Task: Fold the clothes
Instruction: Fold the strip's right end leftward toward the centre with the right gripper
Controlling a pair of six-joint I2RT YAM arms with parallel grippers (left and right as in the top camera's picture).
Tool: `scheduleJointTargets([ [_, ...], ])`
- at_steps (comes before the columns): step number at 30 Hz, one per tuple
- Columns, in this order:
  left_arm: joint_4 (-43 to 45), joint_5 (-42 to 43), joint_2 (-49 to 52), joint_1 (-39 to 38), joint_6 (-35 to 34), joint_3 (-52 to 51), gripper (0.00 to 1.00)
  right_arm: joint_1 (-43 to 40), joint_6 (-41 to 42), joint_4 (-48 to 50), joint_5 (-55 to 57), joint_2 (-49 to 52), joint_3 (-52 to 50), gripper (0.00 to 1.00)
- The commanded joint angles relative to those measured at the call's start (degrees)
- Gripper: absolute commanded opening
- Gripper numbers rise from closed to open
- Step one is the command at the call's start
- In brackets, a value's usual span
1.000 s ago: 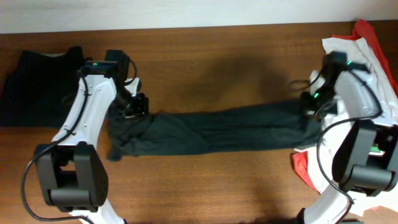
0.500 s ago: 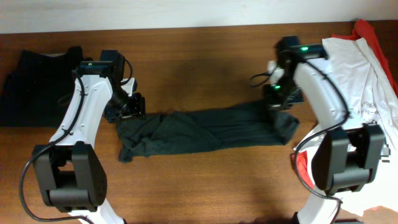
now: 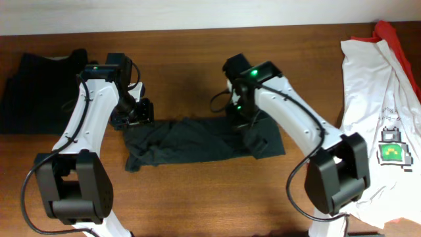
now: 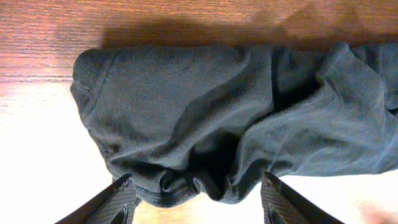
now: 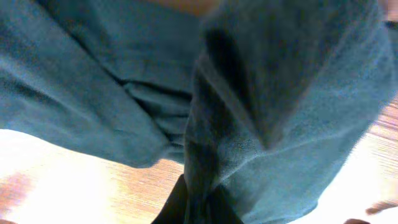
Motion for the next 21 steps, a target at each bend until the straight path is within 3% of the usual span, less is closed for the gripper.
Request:
scheduleJointTargets([
  [1,-0.1,-0.2,-0.8,0.0,0.1,0.8,0.64,2.4,1.1,1.7,-0.4,2.5,0.2,0.1],
  [4,-0.1,-0.2,-0.8,0.0,0.1,0.8,0.64,3.8,1.1,4.8,-1.2,3.2,0.2,0.18],
  [7,-0.1,-0.2,-0.8,0.0,0.1,0.8,0.64,4.6,1.1,7.7,-4.1,3.5,0.2,0.41],
  [10,-0.1,-0.2,-0.8,0.0,0.1,0.8,0.64,4.9,0.9,8.2,-4.3,3.5,0.2,0.46],
  [14,-0.1,-0.2,-0.8,0.0,0.1,0.8,0.64,4.4,0.9,6.1,-0.8,3.5,0.2,0.46],
  [19,-0.9,-0.5,-0.8,0.0,0.1,0.2,0.72,1.2,4.7,-0.5,10.8,3.1,0.2,0.36],
  [21,-0.9,-0.9,-0.8,0.0,0.1,-2.1,0.81,-1.4,7.4,-3.5,13.9,1.9,0.2,0.34],
])
